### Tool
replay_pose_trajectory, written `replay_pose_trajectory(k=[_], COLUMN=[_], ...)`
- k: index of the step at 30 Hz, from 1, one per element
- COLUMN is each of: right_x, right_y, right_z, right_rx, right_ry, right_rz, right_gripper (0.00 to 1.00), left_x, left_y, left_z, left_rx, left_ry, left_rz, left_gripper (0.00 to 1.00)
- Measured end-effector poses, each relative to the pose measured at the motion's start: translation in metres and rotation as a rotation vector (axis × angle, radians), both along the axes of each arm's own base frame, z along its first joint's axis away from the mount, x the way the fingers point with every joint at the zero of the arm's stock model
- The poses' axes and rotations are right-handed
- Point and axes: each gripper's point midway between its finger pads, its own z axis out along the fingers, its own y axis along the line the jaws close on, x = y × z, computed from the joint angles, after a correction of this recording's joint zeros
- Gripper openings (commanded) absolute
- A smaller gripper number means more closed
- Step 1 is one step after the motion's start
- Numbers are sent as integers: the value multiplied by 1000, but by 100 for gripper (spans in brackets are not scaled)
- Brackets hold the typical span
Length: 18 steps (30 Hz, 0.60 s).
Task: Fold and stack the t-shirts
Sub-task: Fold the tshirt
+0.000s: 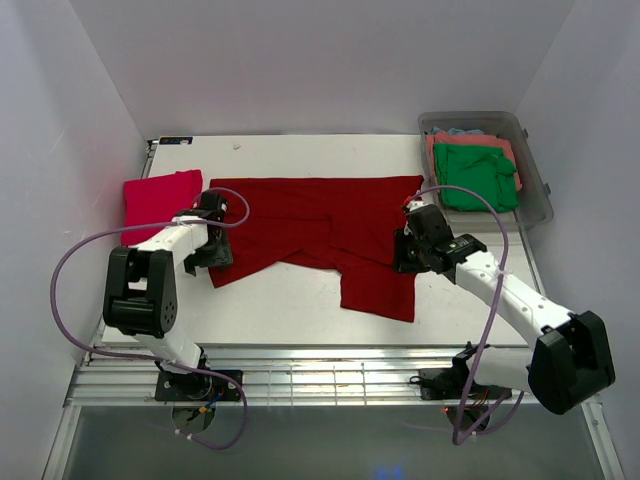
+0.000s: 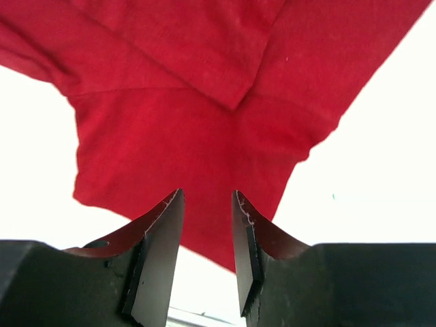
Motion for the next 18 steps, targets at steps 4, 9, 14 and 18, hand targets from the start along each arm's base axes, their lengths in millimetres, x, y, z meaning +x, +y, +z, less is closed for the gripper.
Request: replay_pose_trajectory(k=[4,9,14,18], right_x=[-9,-23,-45,-61], right_y=[4,2,-10,-16], right_z=[18,9,-21,-39], right_rx=[37,19,-38,-63], right_ry=[-45,-24,70,123], right_rz=[-27,-51,-90,-108], right_gripper=[40,41,41,41], left_x=[-9,-30,-32,-30], left_y=[-5,-12,-18,-21], left_z=[4,-4,-9,-9], left_rx=[-36,-88,-127,-143], left_ry=[-19,4,-5,-19], left_rz=[16,22,21,26], left_gripper=[76,75,70,62])
